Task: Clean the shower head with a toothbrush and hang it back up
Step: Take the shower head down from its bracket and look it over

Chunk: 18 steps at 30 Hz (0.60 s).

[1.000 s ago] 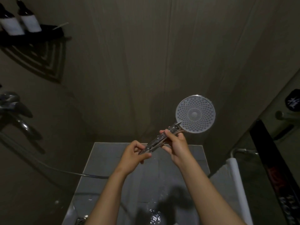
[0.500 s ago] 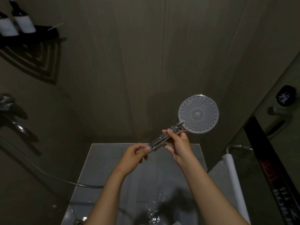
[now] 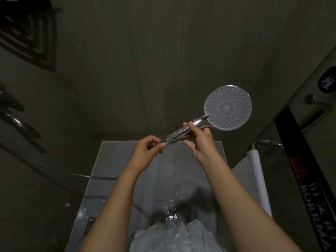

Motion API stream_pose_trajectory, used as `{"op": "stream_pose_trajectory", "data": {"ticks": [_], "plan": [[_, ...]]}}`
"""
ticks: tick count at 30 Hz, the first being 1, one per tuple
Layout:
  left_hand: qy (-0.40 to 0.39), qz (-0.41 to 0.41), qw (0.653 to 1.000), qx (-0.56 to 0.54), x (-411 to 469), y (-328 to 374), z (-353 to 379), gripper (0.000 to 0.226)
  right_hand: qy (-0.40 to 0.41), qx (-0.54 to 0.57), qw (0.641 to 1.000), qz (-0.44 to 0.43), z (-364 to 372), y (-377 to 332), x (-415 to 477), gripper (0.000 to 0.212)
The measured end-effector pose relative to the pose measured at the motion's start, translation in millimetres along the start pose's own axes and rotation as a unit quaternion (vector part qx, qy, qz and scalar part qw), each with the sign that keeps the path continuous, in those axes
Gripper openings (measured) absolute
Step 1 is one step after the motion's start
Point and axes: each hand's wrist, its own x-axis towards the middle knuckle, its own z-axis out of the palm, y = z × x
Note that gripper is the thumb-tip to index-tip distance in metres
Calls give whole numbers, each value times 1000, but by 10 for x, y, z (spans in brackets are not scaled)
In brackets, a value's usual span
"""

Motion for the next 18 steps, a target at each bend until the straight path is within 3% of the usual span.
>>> {"op": "stream_pose_trajectory", "data": {"ticks": [2,7,14,18], "plan": [[-9,-9,1000,12,5,-13,7,8,0,3,1000,1,1,10,7,13],[-23,-35,998,45,17,-31,3,28,3,11,1000,11,20,22,29,12],[-29,-57,998,-9,47,-53,1,15,7,-4,1000,7,17,19,52,12],[-18,-44,999,-7,53,-60,-5,21,9,1,1000,7,1,27,65,11]]}}
